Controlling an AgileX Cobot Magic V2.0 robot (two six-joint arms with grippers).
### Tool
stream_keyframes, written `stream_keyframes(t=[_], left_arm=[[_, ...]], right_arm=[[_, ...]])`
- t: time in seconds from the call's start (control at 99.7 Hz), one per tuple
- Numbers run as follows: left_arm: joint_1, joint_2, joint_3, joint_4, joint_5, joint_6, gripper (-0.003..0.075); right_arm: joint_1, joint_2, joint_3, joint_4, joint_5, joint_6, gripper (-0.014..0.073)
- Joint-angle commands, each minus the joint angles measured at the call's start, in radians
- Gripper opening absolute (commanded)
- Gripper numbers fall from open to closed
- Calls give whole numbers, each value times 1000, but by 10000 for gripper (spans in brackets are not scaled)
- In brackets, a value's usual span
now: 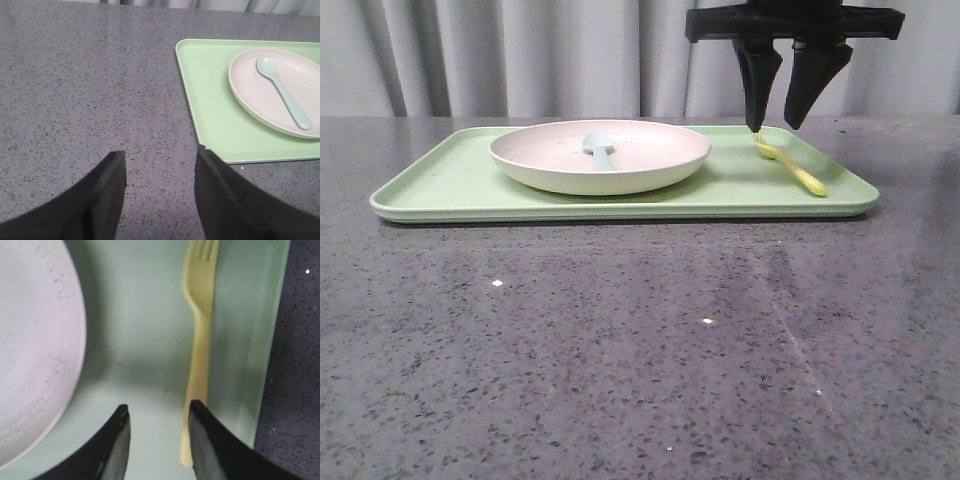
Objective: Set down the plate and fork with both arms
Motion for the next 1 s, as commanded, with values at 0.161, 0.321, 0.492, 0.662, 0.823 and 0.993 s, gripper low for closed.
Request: stream_keyframes(t=[0.161, 0.321, 0.492, 0.662, 0.823, 0.993], left_arm=[[2, -2, -28, -9, -69, -9, 322], [2, -2, -28, -9, -71, -9, 322], [2, -2, -28, -9, -91, -9, 322], [2, -2, -28, -9, -91, -9, 321], [2, -2, -28, -9, -91, -9, 321], [2, -2, -28, -9, -93, -9, 321]], right_arm=[[-8, -62, -25, -10, 36, -7, 311], [-8, -77, -25, -10, 36, -7, 311], [-5, -134, 16, -9, -12, 0, 311], [-5, -245, 124, -8, -91, 5, 311], [-5, -377, 256, -8, -179, 5, 311], [-5, -520, 422, -9, -265, 5, 311]])
